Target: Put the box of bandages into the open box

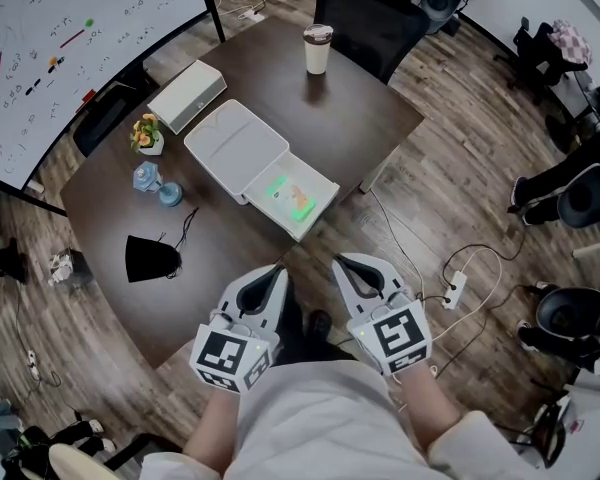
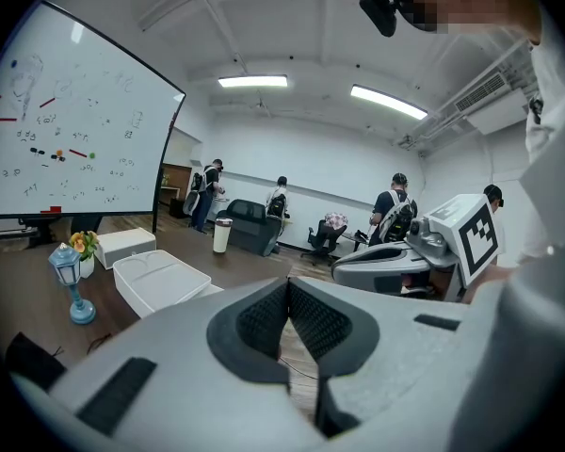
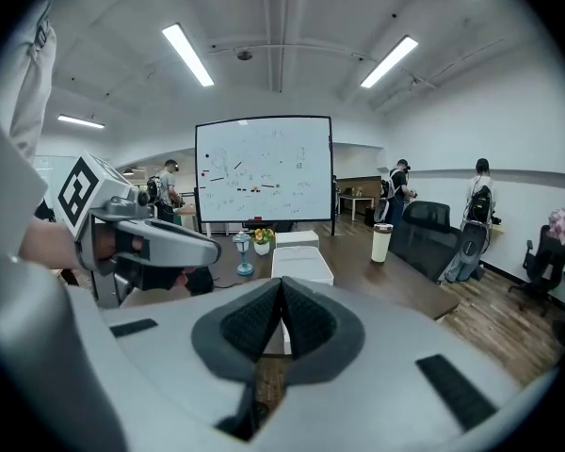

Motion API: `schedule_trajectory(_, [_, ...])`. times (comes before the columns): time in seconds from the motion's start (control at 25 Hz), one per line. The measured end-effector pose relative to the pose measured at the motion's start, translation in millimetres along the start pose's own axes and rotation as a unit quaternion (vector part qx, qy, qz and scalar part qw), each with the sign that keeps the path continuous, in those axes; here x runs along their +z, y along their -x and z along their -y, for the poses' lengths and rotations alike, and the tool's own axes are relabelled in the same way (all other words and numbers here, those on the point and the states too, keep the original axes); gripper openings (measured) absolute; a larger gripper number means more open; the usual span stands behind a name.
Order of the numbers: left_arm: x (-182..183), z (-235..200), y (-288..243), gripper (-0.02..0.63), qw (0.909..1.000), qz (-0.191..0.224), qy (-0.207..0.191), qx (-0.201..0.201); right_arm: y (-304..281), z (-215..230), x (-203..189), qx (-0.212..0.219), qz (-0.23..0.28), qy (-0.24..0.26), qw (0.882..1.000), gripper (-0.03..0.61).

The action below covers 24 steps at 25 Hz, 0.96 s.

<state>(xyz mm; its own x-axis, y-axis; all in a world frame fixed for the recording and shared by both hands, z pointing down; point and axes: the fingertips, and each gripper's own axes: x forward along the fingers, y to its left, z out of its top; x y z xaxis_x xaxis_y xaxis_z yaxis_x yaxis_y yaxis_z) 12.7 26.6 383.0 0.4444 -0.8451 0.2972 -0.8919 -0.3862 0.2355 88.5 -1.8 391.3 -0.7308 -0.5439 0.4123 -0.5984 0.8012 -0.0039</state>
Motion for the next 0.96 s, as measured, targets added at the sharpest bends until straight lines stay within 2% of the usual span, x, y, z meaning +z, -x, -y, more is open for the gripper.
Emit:
schedule_trajectory(0.28, [2.7, 1.9, 2.8, 0.003, 1.0, 0.006, -0.002, 0.005, 0.6, 0.7, -9.2, 0.001, 0.002, -0.01, 1.0, 0.003])
schedule_trajectory(0.96, [0.9, -4.7, 6.3, 0.003, 0.9999, 0.006, -0.001, 0.008, -5.0, -7.1, -4.4, 0.009, 0.001, 0.0, 1.0, 0.003])
